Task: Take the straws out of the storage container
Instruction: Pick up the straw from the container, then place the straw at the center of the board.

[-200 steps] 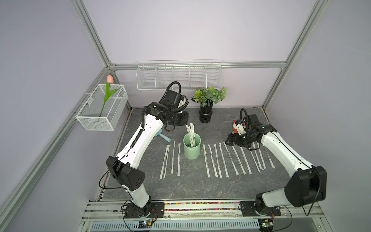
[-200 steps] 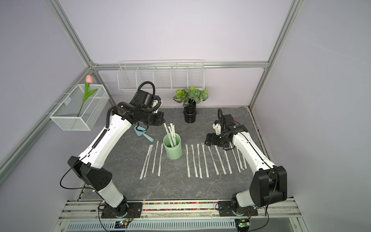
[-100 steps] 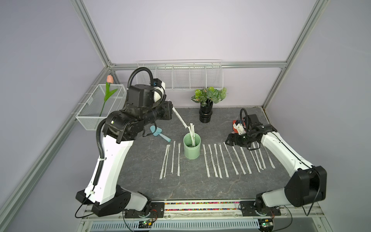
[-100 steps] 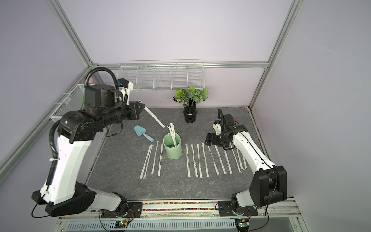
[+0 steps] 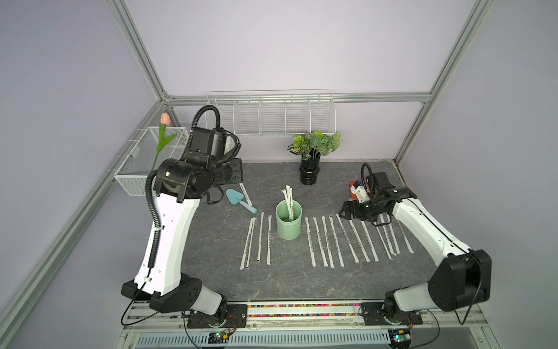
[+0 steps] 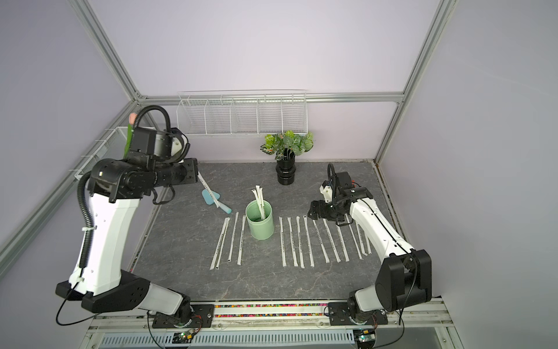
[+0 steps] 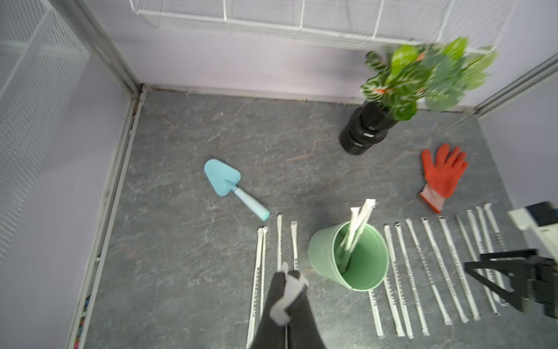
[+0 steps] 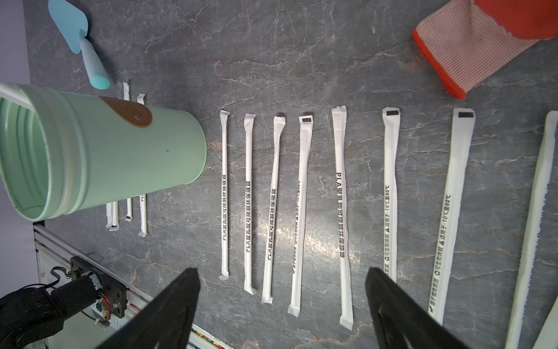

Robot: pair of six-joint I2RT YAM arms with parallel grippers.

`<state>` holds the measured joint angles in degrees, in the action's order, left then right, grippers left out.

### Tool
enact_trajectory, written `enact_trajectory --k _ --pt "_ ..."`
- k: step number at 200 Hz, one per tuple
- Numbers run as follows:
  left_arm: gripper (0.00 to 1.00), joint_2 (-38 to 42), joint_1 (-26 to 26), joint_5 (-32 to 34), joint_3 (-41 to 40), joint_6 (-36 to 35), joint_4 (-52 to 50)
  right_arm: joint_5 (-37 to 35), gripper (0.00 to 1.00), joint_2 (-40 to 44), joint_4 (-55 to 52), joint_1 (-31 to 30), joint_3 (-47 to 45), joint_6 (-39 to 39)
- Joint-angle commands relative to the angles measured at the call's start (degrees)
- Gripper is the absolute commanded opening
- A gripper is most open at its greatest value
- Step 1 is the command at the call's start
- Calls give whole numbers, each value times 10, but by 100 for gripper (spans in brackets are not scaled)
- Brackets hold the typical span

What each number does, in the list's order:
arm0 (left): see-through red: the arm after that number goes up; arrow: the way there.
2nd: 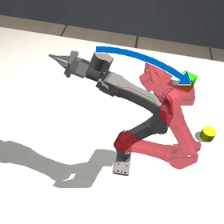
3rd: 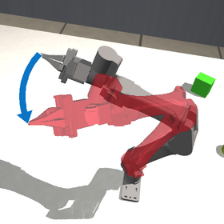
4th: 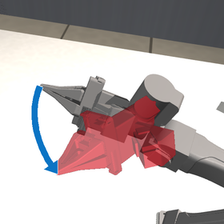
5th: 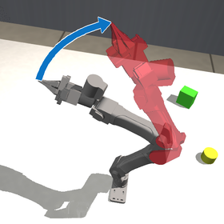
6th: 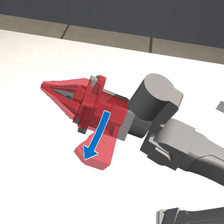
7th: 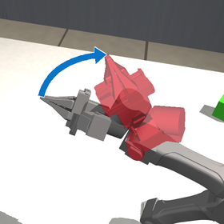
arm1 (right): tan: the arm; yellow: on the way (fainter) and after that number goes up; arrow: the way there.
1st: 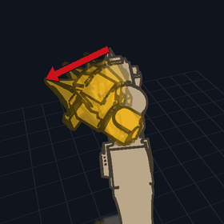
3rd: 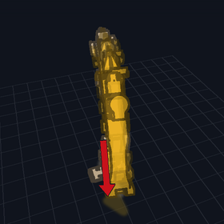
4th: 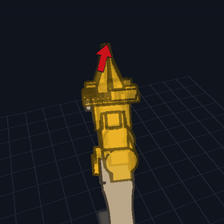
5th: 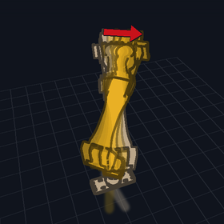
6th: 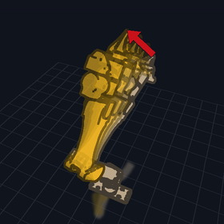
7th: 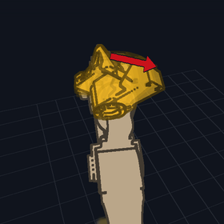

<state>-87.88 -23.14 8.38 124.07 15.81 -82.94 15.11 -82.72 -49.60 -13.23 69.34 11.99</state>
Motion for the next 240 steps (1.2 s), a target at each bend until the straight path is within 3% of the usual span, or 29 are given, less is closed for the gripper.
enact_trajectory --k 1,70,167,240 --pt "0 -24 4 43 -19 -3 -67 13 89 10 -1 -2 3 -8" --pt "0 -116 19 91 -127 2 -101 16 89 7 3 -3 -8 -7" --pt "0 -236 54 32 -222 -26 -41 15 89 0 10 -3 -25 -3" --pt "1 -295 67 -7 -239 -44 -2 17 89 -10 17 -3 -30 -1"
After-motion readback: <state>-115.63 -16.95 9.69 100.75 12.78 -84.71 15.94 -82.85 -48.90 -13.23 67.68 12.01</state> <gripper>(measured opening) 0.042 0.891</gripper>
